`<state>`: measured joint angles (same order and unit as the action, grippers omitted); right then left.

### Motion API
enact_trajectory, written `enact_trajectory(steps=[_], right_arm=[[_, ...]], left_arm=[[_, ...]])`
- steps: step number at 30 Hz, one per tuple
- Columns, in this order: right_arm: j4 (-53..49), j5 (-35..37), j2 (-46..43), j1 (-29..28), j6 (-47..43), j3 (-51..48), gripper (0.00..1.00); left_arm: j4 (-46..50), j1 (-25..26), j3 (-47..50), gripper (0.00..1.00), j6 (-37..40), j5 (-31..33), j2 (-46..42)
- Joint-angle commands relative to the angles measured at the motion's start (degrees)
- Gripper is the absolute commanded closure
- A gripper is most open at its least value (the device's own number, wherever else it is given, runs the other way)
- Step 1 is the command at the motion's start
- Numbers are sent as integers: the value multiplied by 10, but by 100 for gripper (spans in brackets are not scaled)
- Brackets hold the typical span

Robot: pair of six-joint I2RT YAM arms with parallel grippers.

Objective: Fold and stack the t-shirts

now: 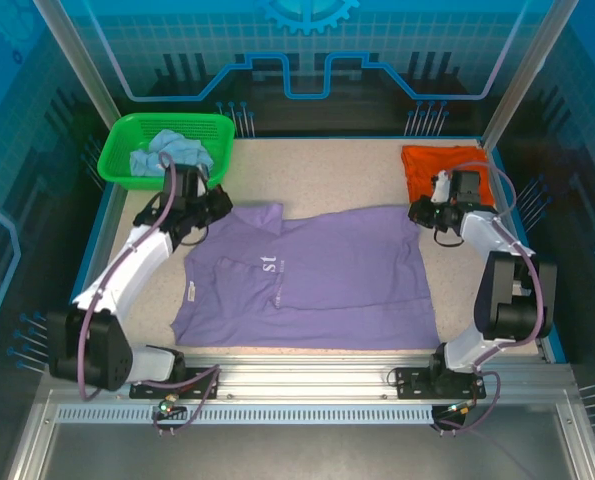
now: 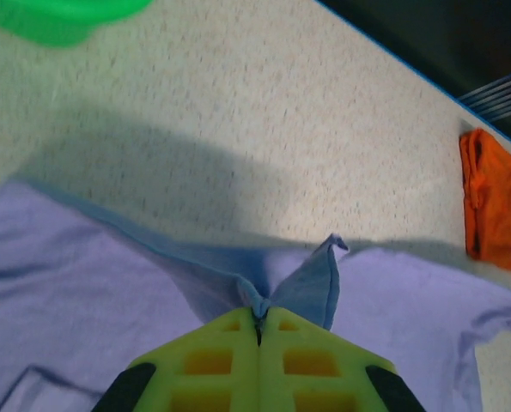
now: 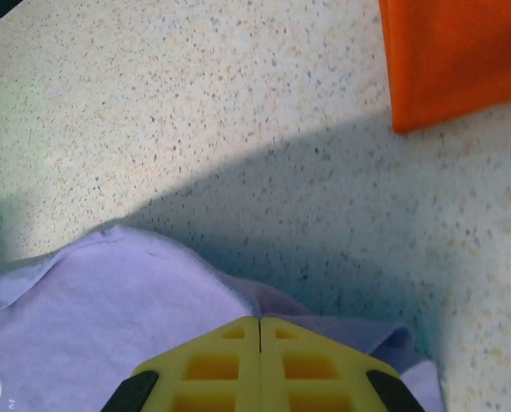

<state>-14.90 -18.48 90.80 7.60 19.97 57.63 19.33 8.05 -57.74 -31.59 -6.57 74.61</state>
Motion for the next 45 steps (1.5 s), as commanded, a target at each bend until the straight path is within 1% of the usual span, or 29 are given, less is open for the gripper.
enact_trajectory(steps=[1, 4, 8, 10, 14, 17, 22, 24, 28, 33, 35, 36, 38, 40, 41, 42, 43, 44, 45], right_arm=[[-3, -10, -35, 12, 16, -36, 100], [-12, 1, -56, 13, 19, -65, 100], [-9, 0, -81, 36, 33, -104, 100], [-8, -4, -87, 45, 37, -116, 100], [-8, -4, -93, 53, 40, -130, 100], [-14, 0, -88, 58, 43, -133, 100], [-20, 0, -81, 66, 50, -139, 100], [-22, 4, -86, 69, 52, -146, 100], [-18, 5, -98, 73, 54, -160, 98], [-18, 4, -112, 73, 50, -160, 95], [-19, 11, -127, 73, 50, -167, 92], [-15, 16, -142, 73, 51, -177, 90], [-10, 24, -172, 73, 53, -194, 86], [-3, 18, -205, 73, 55, -212, 80], [-2, 17, -223, 72, 58, -220, 76], [-4, 21, -242, 70, 61, -231, 73], [-10, 29, -256, 70, 63, -240, 71], [-21, 42, -268, 70, 64, -245, 70], [-37, 58, -275, 70, 65, -247, 69]], left_arm=[[10, -7, 69, 100, -12, -28, -74], [57, -21, 127, 100, -29, -4, -146], [96, -38, 187, 100, -70, 13, -228], [102, -50, 215, 100, -98, 7, -262], [126, -57, 241, 100, -129, -19, -292], [162, -57, 254, 100, -148, -32, -316], [228, -59, 271, 100, -182, -15, -361], [252, -62, 272, 99, -200, 7, -369], [250, -74, 275, 100, -217, 29, -367], [241, -91, 260, 100, -210, 43, -349], [243, -94, 255, 100, -204, 49, -345], [253, -94, 250, 100, -203, 63, -346], [249, -95, 247, 100, -198, 67, -348], [250, -95, 242, 100, -194, 66, -344], [250, -95, 240, 93, -193, 65, -342], [249, -95, 239, 76, -191, 65, -342], [251, -95, 235, 74, -188, 66, -342], [255, -95, 228, 77, -182, 72, -343], [258, -95, 218, 75, -176, 85, -344]])
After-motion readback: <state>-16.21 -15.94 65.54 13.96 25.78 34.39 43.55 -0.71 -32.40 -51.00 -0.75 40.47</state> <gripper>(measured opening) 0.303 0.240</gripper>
